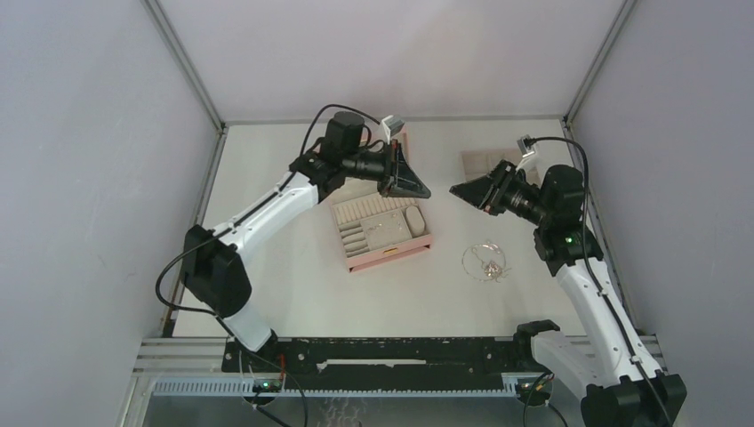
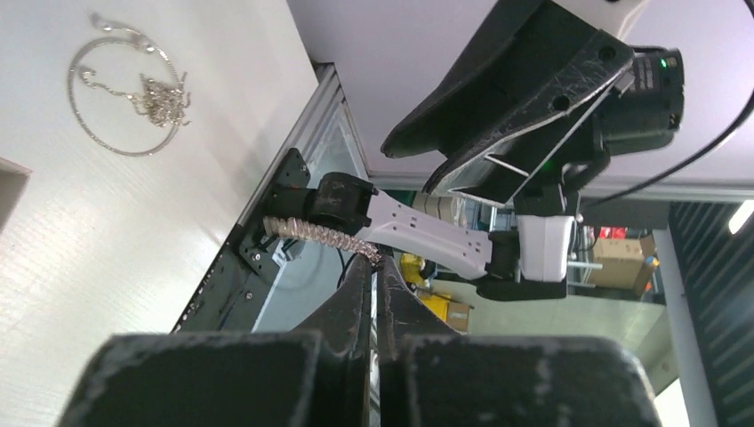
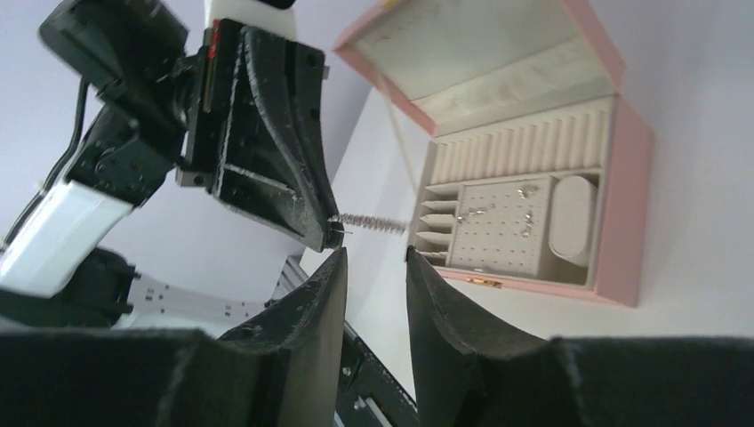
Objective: Organize the mixed jewelry
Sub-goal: Pick up the jewelry from the center of the board.
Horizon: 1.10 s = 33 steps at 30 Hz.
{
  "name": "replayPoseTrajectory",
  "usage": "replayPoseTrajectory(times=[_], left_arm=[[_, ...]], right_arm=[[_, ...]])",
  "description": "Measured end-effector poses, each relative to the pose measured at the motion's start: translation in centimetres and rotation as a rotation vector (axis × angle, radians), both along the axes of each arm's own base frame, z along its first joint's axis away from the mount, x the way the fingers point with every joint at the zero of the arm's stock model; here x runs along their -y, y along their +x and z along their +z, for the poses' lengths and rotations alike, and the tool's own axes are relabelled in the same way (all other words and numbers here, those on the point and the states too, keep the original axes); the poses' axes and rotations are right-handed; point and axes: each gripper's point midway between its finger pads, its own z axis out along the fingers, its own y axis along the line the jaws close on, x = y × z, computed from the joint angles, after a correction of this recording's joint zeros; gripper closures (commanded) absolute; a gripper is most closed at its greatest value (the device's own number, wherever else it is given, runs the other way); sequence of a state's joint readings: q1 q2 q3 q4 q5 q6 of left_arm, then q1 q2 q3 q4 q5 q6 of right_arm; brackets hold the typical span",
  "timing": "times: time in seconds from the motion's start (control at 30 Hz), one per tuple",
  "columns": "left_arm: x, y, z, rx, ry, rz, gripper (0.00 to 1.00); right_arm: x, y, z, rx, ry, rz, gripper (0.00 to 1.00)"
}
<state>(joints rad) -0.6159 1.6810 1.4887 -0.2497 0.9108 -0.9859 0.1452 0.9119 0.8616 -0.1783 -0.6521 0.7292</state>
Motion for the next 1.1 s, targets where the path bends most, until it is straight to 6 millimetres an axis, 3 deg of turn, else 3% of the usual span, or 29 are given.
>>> replayPoseTrajectory(times=[0.4,0.77,1.1], left_arm=[[-1.2,-2.6,5.1,0.193,-0.108,-0.113,1.0],[-1.5,-3.3,6.5,0.271,-0.149,-0.139,1.0],[-1.4,-2.5,6.3,0.257,-0.137,-0.098,1.0]], right_arm=[[-2.2,-2.9,5.1,0.197,0.101,0.244,0.6],[-3.4,-3.1,7.8,0.141,0.278,0.371,0.59],[-3.8,-3.8,7.3,0.04,0.344,0.422,0.56]])
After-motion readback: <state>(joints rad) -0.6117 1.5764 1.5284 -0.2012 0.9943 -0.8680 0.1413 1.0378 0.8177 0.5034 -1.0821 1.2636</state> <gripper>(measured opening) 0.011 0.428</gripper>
